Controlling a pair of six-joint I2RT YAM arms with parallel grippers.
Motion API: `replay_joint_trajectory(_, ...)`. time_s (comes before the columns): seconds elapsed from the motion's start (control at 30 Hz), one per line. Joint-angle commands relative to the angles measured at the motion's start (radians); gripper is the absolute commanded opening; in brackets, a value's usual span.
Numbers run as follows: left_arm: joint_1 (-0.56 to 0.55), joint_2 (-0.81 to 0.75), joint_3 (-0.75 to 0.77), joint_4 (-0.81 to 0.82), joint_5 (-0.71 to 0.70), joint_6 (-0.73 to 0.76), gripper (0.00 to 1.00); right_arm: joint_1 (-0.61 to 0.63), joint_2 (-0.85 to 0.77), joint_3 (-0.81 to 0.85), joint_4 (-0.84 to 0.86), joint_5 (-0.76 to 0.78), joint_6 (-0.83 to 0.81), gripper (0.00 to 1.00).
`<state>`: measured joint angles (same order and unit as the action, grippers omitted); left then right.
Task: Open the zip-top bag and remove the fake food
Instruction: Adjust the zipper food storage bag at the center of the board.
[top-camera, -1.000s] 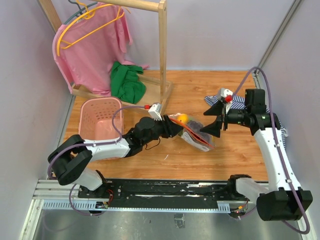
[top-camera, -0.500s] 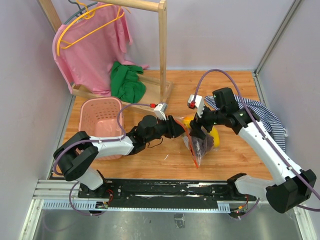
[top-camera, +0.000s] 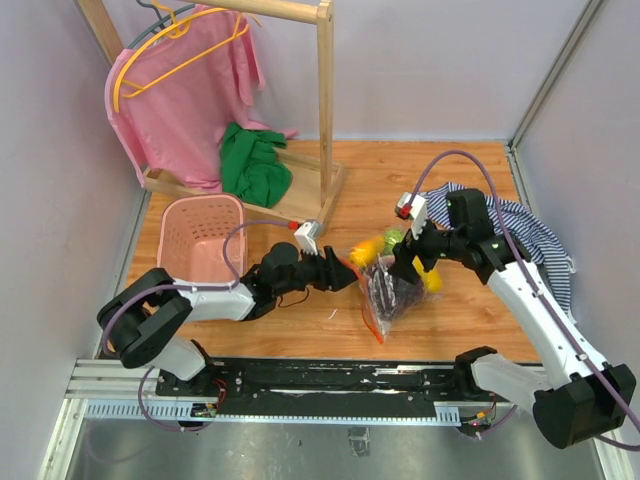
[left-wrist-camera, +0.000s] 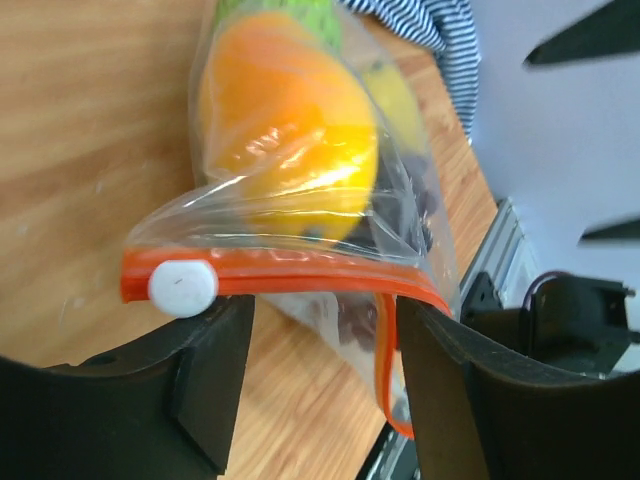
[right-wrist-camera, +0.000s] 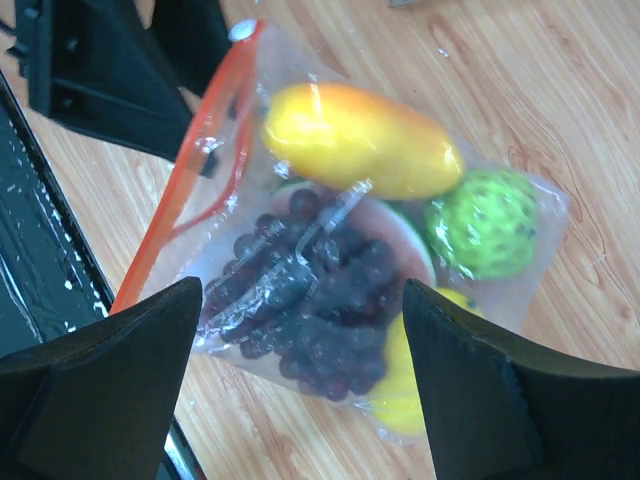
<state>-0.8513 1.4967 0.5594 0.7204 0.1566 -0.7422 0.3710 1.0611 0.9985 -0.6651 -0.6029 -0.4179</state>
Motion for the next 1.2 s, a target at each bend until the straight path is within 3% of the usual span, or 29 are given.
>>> replay_joint_trajectory(0.0,0.011,-0.092,-0.110,0.077,0.091,-0.011,0.65,-0.084,-0.037,-0.042,0.099,-0.180,0.056,0.82)
replay_joint_trajectory(0.13,0.011,-0.147,-0.214,0.138,0.103,-0.046,0.73,-0.121,-0.082,-0.107,0.158,-0.266,0.068,0.83)
replay_joint_trajectory(0.27,0.010,-0.154,-0.270,0.160,0.108,-0.094,0.73,-0.144,-0.090,-0.150,0.200,-0.316,0.060,0.83)
replay_joint_trajectory(0.47,-0.043,-0.216,-0.324,0.093,0.055,-0.145,0.47,-0.167,-0.087,-0.165,0.192,-0.317,0.027,0.84)
replay_joint_trajectory(0.8,-0.156,-0.458,-0.335,-0.327,-0.233,-0.156,0.47,-0.167,-0.054,-0.153,0.160,-0.329,0.002,0.84)
replay_joint_trajectory(0.93,-0.157,-0.515,-0.347,-0.345,-0.233,-0.151,0.45,-0.167,-0.059,-0.155,0.159,-0.325,-0.002,0.84)
replay_joint_trajectory(1.0,-0.159,-0.527,-0.348,-0.356,-0.231,-0.161,0.39,-0.167,-0.057,-0.154,0.159,-0.320,-0.004,0.84)
replay_joint_trajectory(1.17,-0.168,-0.450,-0.357,-0.311,-0.267,-0.214,0.34,-0.167,-0.055,-0.156,0.157,-0.311,-0.008,0.84)
